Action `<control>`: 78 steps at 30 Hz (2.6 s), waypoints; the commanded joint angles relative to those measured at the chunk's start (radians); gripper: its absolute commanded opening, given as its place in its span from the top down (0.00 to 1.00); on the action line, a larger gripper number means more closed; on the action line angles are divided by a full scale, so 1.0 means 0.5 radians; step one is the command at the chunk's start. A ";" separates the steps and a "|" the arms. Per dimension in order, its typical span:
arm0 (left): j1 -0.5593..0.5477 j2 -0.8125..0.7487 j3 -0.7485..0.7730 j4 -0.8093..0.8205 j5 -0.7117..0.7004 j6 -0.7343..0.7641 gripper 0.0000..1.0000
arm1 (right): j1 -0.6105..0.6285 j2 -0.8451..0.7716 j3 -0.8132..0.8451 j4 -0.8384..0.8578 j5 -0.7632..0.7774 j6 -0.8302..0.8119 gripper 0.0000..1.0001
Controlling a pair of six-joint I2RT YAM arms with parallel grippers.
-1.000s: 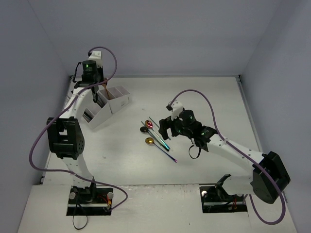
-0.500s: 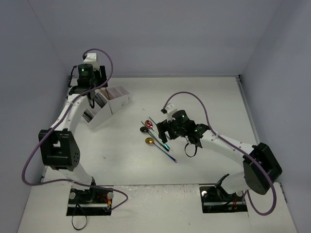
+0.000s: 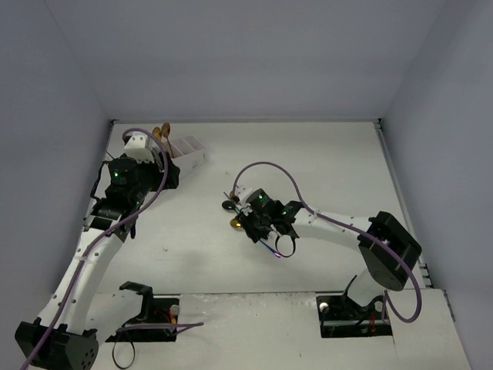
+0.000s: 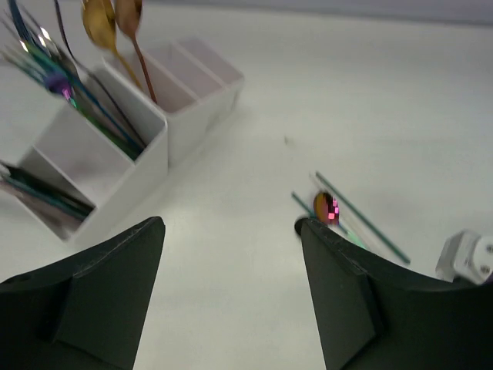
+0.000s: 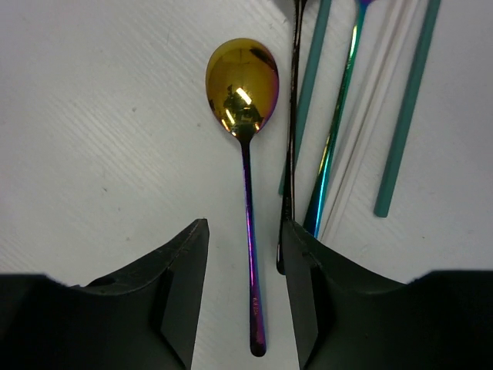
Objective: Sort the eating utensils into containers
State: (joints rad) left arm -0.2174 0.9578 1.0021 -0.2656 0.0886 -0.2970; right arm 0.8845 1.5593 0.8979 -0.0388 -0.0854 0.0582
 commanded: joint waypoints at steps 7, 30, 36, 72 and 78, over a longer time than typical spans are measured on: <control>-0.059 -0.212 -0.375 -0.068 0.074 -0.102 0.31 | 0.106 0.140 0.100 -0.024 0.254 0.022 0.64; -0.055 -0.069 -0.344 -0.119 0.397 -0.270 0.31 | 0.279 0.256 0.310 -0.018 0.270 0.038 1.00; -0.053 -0.081 -0.323 -0.113 0.631 -0.527 0.31 | 0.375 0.055 0.461 0.019 0.324 0.010 1.00; -0.129 -0.068 -0.182 0.586 1.367 -1.443 0.92 | 0.447 -0.635 0.433 0.379 0.304 -0.211 1.00; -0.130 -0.080 -0.210 0.674 1.349 -1.531 1.00 | 0.429 -0.641 0.404 0.412 0.346 -0.215 0.94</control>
State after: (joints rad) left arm -0.2907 0.9239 0.8993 -0.0312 0.7776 -1.0378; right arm 1.1067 1.2825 1.0895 0.0474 0.0485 -0.0317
